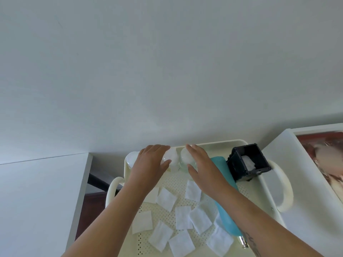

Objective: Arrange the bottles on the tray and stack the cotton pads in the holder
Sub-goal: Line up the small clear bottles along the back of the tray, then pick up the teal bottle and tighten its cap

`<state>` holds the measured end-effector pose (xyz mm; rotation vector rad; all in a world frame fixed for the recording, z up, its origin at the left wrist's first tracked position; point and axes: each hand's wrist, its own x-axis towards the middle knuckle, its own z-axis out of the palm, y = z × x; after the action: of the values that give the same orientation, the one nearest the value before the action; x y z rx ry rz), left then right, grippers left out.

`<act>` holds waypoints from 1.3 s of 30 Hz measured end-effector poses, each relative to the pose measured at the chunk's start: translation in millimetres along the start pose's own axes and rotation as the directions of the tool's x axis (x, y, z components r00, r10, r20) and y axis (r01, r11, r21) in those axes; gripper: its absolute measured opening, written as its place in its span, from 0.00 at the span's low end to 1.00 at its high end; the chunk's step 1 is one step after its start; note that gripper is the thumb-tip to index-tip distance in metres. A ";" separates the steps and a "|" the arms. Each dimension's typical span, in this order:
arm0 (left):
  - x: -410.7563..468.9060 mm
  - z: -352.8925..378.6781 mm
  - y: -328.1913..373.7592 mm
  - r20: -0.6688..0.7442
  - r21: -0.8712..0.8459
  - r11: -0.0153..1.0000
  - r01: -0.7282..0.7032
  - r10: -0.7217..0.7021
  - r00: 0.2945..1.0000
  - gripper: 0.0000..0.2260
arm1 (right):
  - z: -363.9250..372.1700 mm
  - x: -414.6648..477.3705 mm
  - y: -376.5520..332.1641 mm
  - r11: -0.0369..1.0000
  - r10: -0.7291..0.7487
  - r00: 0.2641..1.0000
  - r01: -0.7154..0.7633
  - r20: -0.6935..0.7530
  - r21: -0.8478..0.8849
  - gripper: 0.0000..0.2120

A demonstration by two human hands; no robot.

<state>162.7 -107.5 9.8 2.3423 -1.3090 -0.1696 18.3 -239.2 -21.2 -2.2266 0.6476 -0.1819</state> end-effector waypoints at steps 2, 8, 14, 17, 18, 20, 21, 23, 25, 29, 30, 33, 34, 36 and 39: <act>-11.6 -0.1 6.4 -0.073 -0.048 0.999 -0.022 0.019 0.997 0.16 | -4.0 -16.0 -1.9 1.000 -0.004 0.999 0.004 -0.048 0.000 0.27; -48.1 25.8 31.3 -0.108 -0.049 0.997 -0.067 0.061 0.992 0.15 | -11.7 -73.0 10.0 0.987 -0.011 0.985 -0.017 -0.173 -0.161 0.22; -34.3 41.6 42.6 -0.077 0.073 0.993 -0.098 0.103 0.992 0.23 | -6.6 -120.3 41.8 0.910 0.115 0.948 -0.220 -0.297 -0.350 0.26; -11.1 44.2 44.5 0.009 0.129 0.984 -0.121 0.121 0.993 0.27 | 2.5 -136.0 52.7 0.896 0.196 0.928 -0.301 -0.318 -0.325 0.32; -4.1 45.5 44.1 0.035 0.148 0.980 -0.134 0.130 0.991 0.28 | 5.4 -139.6 54.3 0.895 0.214 0.922 -0.317 -0.321 -0.314 0.34; 6.7 48.9 42.9 0.075 0.179 0.971 -0.160 0.149 0.986 0.29 | 10.6 -144.9 55.5 0.893 0.242 0.916 -0.339 -0.320 -0.295 0.37; 10.5 50.5 42.5 0.091 0.187 0.967 -0.171 0.156 0.983 0.29 | 13.0 -146.7 55.9 0.892 0.253 0.914 -0.347 -0.316 -0.290 0.38; 14.4 54.0 41.9 0.117 0.186 0.965 -0.185 0.165 0.979 0.30 | 18.0 -149.4 56.9 0.884 0.283 0.910 -0.370 -0.303 -0.286 0.40; 14.8 57.3 41.1 0.136 0.190 0.963 -0.190 0.166 0.977 0.30 | 22.3 -151.1 58.2 0.876 0.310 0.902 -0.394 -0.301 -0.280 0.42; 11.0 63.3 38.3 0.152 0.227 0.948 -0.224 0.193 0.969 0.29 | 24.4 -150.4 58.5 0.856 0.371 0.874 -0.452 -0.313 -0.249 0.44; 10.8 63.8 38.0 0.152 0.236 0.944 -0.229 0.197 0.968 0.29 | 24.4 -149.5 58.3 0.856 0.375 0.873 -0.456 -0.313 -0.246 0.44; 10.4 62.5 40.8 0.154 0.249 0.937 -0.245 0.212 0.965 0.28 | 22.8 -147.5 56.7 0.859 0.381 0.871 -0.458 -0.310 -0.231 0.43; 8.3 62.3 43.1 0.152 0.255 0.925 -0.280 0.248 0.957 0.28 | 21.5 -147.4 55.8 0.860 0.382 0.872 -0.457 -0.307 -0.227 0.42; -0.4 64.4 49.1 0.172 0.260 0.885 -0.387 0.352 0.920 0.28 | 18.5 -147.4 53.9 0.866 0.382 0.874 -0.452 -0.301 -0.213 0.42; -17.9 75.7 60.1 0.260 0.253 0.807 -0.533 0.474 0.841 0.31 | 13.4 -147.4 49.5 0.879 0.385 0.872 -0.446 -0.302 -0.169 0.42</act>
<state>82.2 -143.9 -33.3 2.1543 -2.1492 -0.0031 -123.3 -183.3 -55.2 -2.2372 1.3434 -0.1847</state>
